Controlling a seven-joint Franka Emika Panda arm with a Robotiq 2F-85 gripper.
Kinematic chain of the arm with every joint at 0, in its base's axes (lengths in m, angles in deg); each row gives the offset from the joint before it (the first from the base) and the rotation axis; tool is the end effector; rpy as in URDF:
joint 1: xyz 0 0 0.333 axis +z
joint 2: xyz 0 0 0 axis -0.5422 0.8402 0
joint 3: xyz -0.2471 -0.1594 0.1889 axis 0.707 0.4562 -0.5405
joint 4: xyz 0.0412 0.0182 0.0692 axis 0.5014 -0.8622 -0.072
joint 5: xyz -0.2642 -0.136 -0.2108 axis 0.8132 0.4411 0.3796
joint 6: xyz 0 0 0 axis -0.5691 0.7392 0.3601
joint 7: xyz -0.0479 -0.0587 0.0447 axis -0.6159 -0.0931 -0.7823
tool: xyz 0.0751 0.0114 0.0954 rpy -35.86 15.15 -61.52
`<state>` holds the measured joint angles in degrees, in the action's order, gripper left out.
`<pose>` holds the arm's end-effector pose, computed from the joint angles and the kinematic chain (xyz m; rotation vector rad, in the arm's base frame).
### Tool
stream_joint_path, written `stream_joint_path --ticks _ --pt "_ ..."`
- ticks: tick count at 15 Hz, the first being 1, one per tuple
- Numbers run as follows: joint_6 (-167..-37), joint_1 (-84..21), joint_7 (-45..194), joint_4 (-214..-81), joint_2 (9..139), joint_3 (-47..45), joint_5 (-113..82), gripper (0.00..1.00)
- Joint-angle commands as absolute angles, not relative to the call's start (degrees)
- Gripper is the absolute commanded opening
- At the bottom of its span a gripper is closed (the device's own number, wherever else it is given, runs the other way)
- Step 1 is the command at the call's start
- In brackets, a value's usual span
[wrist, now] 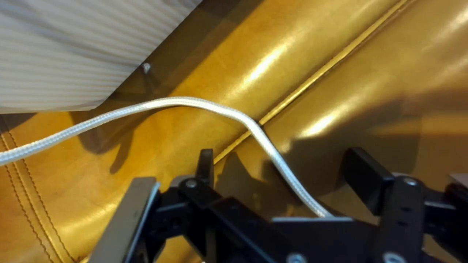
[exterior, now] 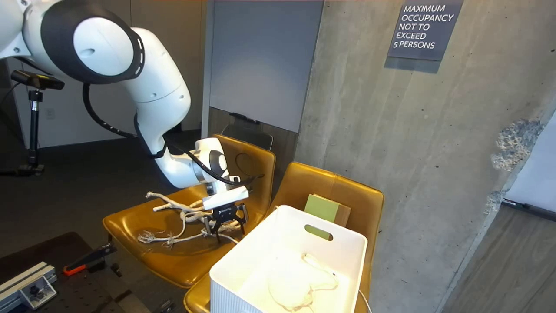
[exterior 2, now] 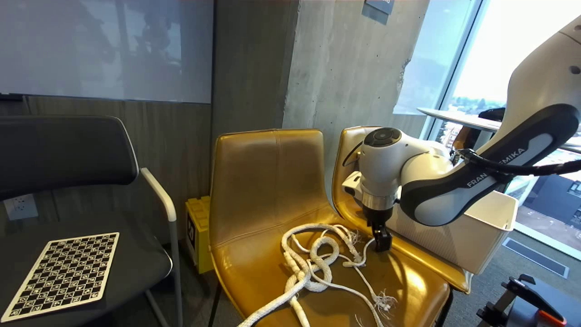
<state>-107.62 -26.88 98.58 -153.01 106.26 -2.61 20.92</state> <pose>0.6563 0.0386 0.1193 2.4039 1.2713 -0.2276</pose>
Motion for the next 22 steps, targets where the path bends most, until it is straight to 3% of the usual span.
stream_joint_path --ticks 1,9,15,22 --pt "-106.24 -26.94 99.3 -150.68 107.94 -2.58 21.03 0.58" --pt "-106.1 -26.94 99.02 -150.75 107.75 -2.28 20.99 0.01" --pt "-105.5 -28.81 99.17 -152.24 103.27 -2.54 19.22 0.02" --pt "-104.59 -33.5 99.96 -154.1 89.6 -2.79 13.64 0.02"
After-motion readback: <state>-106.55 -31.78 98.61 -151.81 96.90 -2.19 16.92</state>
